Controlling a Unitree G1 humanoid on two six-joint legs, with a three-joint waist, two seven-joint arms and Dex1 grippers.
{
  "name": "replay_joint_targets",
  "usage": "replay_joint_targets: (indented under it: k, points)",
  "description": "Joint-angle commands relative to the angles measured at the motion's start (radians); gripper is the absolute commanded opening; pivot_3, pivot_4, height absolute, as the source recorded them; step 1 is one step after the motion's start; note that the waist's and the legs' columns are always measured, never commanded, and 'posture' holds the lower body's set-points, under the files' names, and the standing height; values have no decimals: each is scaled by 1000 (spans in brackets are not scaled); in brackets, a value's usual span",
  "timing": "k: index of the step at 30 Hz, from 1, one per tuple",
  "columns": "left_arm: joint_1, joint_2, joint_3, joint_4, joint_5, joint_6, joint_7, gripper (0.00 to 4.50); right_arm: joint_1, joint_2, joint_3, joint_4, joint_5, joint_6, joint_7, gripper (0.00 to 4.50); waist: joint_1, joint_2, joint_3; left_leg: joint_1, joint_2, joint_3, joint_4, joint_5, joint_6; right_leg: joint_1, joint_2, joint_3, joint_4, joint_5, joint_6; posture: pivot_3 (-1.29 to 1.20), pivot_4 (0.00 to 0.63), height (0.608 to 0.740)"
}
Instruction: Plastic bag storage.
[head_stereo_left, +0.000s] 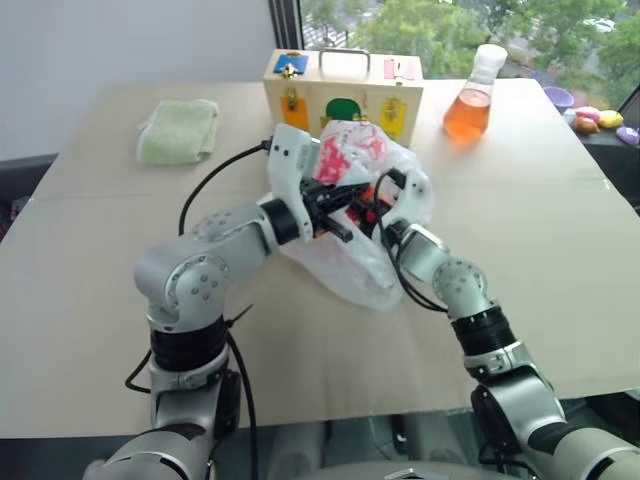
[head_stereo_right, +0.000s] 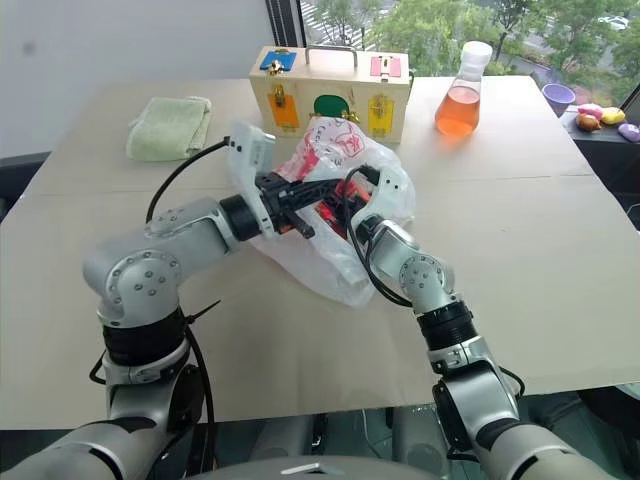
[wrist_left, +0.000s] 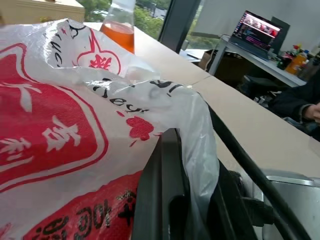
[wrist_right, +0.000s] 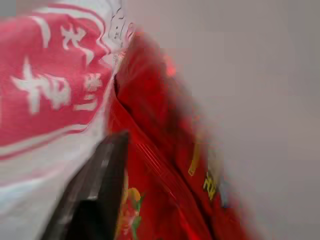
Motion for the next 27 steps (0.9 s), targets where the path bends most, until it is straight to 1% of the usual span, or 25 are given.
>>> replay_joint_targets:
  k: [1, 4, 5, 7, 8, 10, 13, 15, 17, 19, 21, 25, 26, 27]
  points:
    - [-17, -1, 18, -3, 2, -18, 34, 0, 41, -26, -38, -102, -17, 66, 118, 4392, -1, 0, 0, 0, 0, 0, 0, 0, 0, 0, 0, 0, 0, 0, 0, 0, 150, 740]
    - [-8, 23, 27, 21, 24, -39, 41, 0, 112, -126, -39, -269, -58, 148, 143, 4392, -2, 0, 0, 0, 0, -1, 0, 0, 0, 0, 0, -1, 1, 0, 0, 0, 150, 740]
    - [-3, 51, 27, 41, 43, -69, 23, 0, 156, -224, -30, -379, -94, 173, 195, 4392, -2, 0, 0, 0, 0, -1, 0, 0, 0, 0, 0, -1, 1, 0, 0, 0, 150, 740]
    - [-1, 89, 36, 81, 52, -108, -14, 0, 232, -364, -59, -553, -91, 219, 281, 4392, 2, 1, 1, 0, -1, -1, 0, 0, 0, 0, -1, -1, 1, 0, 0, 0, 150, 740]
    - [-2, 105, 34, 97, 53, -121, -31, 0, 255, -448, -49, -624, -137, 228, 314, 4392, 2, 1, 1, 0, -1, -1, 0, 0, 0, 0, 0, -1, 0, 0, 0, 0, 150, 740]
    - [-4, 129, 23, 119, 57, -144, -58, 0, 275, -553, -25, -698, -238, 226, 333, 4392, -4, 1, 1, 1, -1, -1, 0, 0, 0, 0, 0, -1, 0, 0, 0, 0, 150, 740]
    - [-11, 142, 12, 138, 59, -164, -84, 0, 284, -636, -22, -760, -336, 234, 345, 4392, -10, 1, 0, 2, 0, 0, -1, 0, 0, 0, 1, 0, 0, 0, 0, 0, 150, 740]
    - [-15, 142, 3, 142, 61, -174, -94, 0, 259, -661, -4, -745, -440, 237, 325, 4392, -9, 1, 0, 2, 0, 0, 0, 0, 0, 1, 1, 0, 1, 0, 0, 0, 150, 740]
    - [-17, 141, -2, 142, 58, -177, -98, 0, 230, -655, 11, -711, -522, 235, 309, 4392, -9, 1, 0, 2, 0, 1, 0, 0, 0, 1, 1, 1, 1, 0, 0, 0, 150, 740]
    - [-18, 142, -13, 139, 60, -181, -104, 0, 155, -596, 21, -606, -603, 208, 278, 4392, -11, 0, 0, 2, 0, 1, 0, 0, 0, 1, 1, 1, 1, 0, 0, 0, 150, 740]
    - [-18, 145, -25, 132, 63, -185, -112, 0, 76, -560, 52, -493, -697, 179, 274, 4392, -10, 0, 0, 2, 0, 2, 0, 0, 0, 1, 1, 2, 0, 0, 0, 0, 150, 740]
    - [-12, 152, -34, 123, 63, -187, -119, 0, -20, -489, 38, -295, -785, 141, 284, 4392, -7, 0, 0, 2, 0, 1, 0, 0, 0, 0, 1, 1, 0, 0, 0, 0, 150, 740]
    - [-8, 156, -38, 120, 65, -191, -124, 0, -33, -482, 31, -262, -803, 128, 292, 3867, -5, 0, 0, 1, 0, 1, -1, 0, 0, 0, 1, 1, 0, 0, 0, 0, 150, 740]
    - [-3, 160, -41, 114, 68, -195, -128, 0, -43, -480, 20, -235, -816, 117, 304, 3559, -2, 0, 0, 1, 0, 1, -1, 0, 0, 0, 0, 1, 0, 0, 0, 0, 150, 740]
